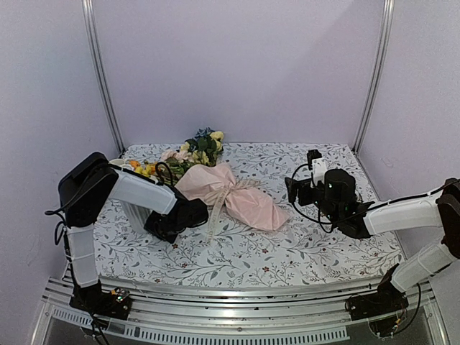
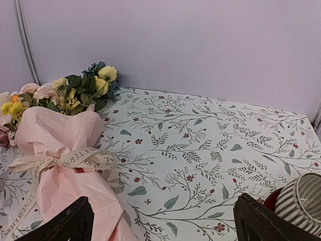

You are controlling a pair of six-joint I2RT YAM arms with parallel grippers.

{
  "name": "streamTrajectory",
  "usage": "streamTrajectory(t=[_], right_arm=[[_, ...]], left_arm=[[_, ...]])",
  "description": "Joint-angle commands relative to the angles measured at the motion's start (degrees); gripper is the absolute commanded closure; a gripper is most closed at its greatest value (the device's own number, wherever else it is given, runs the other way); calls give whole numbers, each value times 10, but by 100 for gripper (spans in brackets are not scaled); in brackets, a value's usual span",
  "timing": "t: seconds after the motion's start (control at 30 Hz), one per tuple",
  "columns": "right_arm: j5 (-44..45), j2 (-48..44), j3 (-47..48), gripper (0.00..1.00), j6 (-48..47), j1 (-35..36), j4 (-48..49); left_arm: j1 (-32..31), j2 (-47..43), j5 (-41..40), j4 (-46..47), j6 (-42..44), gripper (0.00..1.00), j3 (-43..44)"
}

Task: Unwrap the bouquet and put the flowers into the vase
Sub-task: Move the vase to the corner of the board.

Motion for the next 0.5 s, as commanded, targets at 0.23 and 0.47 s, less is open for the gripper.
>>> streamTrajectory(t=[0.23,0.47], right_arm=[[-10,9,0,0,-4,-4,13],[-13,12,1,1,-6,-3,13]], left_arm=[[54,3,1,45,22,100,-36],[95,-5,1,87,62,100,-39]])
